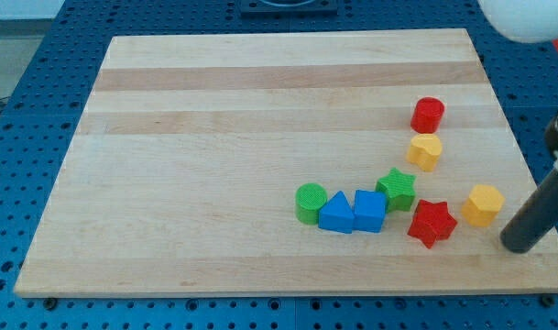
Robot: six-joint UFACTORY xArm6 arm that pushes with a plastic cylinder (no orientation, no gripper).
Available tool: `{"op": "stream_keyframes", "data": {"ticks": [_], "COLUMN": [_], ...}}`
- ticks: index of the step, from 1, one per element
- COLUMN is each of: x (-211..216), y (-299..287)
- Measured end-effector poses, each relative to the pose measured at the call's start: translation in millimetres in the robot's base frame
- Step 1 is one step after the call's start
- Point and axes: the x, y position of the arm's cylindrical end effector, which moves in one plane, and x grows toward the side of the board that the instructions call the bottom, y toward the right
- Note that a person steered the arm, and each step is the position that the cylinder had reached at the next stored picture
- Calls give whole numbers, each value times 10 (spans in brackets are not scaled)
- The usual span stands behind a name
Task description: Push the red star into the yellow heart
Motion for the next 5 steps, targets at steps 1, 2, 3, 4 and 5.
{"op": "stream_keyframes", "data": {"ticks": [1, 2, 3, 4, 5], "x": [109, 18, -259, -456, -520], "y": [-425, -655, -669, -677, -709]}}
